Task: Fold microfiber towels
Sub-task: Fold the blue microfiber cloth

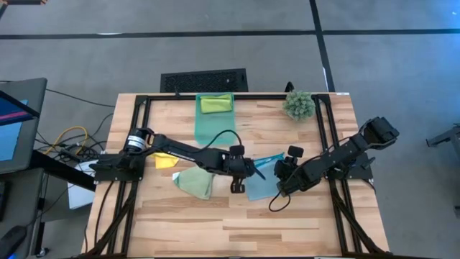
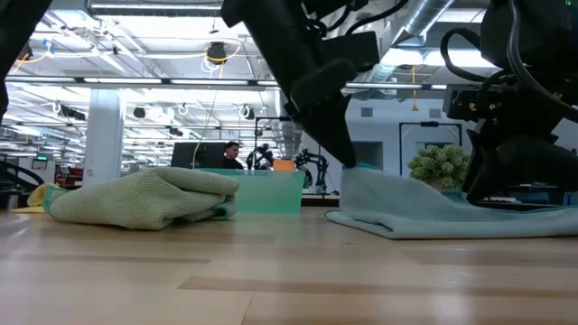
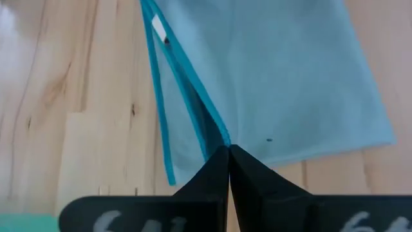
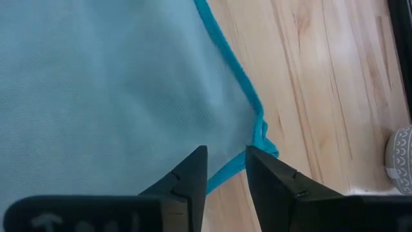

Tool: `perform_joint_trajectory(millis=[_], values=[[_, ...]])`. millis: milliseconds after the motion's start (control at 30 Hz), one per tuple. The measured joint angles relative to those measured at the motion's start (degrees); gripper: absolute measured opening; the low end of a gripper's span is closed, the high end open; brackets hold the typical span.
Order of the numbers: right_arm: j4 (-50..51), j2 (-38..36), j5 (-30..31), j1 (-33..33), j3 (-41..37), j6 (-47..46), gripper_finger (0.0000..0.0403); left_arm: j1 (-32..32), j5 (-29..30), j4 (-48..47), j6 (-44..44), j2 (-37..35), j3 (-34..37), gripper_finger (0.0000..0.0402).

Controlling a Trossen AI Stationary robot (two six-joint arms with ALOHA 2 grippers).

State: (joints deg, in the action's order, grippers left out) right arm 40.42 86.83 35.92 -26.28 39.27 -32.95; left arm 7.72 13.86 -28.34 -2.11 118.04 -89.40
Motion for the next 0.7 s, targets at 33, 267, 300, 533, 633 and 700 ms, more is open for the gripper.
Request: perform_joint_trajectory(millis=[33,267,300,533,633,700], values=[[0.0,0.0,0.0,0.0,0.0,0.0,0.0129,0.1,0.5,-0.3,-0.1,0.0,-0.2,0.0000],[0.0,0.0,0.0,0.0,0.0,0.0,0.0129,-0.8,4.0,-2.3,-0.9,0.0,-0.4,0.0000],[0.0,0.0,0.0,0.0,0.0,0.0,0.0129,-1.0,4.2,-2.7,-1.4,0.0,-0.4,0.0000],[0.0,0.0,0.0,0.0,0.0,0.0,0.0129,-0.2,4.2,-1.2,-0.1,0.0,-0.4,0.0000],[0.0,0.0,0.0,0.0,0.0,0.0,0.0129,-0.5,4.1,-1.6,-0.7,0.0,-0.4,0.0000],[0.0,0.0,0.0,0.0,0.0,0.0,0.0129,-0.8,4.3,-2.2,-1.4,0.0,-0.4,0.0000]])
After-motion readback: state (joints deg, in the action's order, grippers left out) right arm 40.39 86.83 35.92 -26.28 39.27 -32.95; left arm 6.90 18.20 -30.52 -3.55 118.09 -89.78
